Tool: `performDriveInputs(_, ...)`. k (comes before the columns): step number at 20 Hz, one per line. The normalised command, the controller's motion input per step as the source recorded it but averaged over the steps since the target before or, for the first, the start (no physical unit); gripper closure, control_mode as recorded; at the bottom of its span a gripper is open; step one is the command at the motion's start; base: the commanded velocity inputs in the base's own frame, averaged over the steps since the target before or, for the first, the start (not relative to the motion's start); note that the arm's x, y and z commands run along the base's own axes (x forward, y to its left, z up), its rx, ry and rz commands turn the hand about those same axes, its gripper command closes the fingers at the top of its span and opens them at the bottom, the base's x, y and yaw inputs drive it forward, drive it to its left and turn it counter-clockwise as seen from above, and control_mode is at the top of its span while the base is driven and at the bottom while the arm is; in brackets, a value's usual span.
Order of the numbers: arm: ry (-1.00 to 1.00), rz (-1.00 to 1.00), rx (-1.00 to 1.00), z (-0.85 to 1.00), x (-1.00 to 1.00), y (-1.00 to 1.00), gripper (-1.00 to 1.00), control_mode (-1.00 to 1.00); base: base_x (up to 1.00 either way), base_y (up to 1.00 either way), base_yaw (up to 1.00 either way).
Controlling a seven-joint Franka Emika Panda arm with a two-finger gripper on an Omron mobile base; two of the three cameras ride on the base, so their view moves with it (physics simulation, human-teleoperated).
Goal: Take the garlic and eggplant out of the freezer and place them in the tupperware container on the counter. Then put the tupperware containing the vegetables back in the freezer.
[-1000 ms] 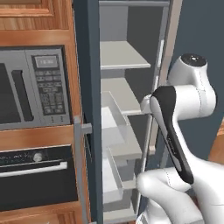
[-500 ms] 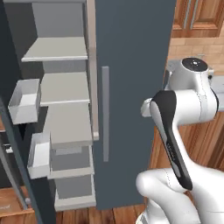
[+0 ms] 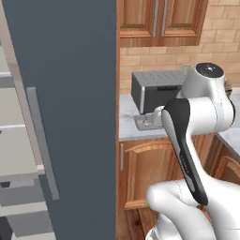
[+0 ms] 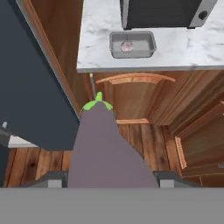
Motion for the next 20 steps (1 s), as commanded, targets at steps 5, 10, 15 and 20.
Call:
performDriveInputs(5, 0.0, 0.0, 0.0, 0.0, 0.0, 0.0, 1.0, 1.0, 0.83, -0.74, -0.21)
performDriveInputs(10, 0.0, 0.0, 0.0, 0.0, 0.0, 0.0, 1.0, 1.0, 0.69, -0.09, -0.2)
performDriveInputs(15, 0.1, -0.01, 0.18, -0.73, 0.84, -0.19, 1.0, -1.0, 0.0, 0.0, 0.0)
performDriveInputs(20, 0.07, 0.09, 0.11, -0.95, 0.88, 0.03, 1.0, -1.0, 0.0, 0.0, 0.0)
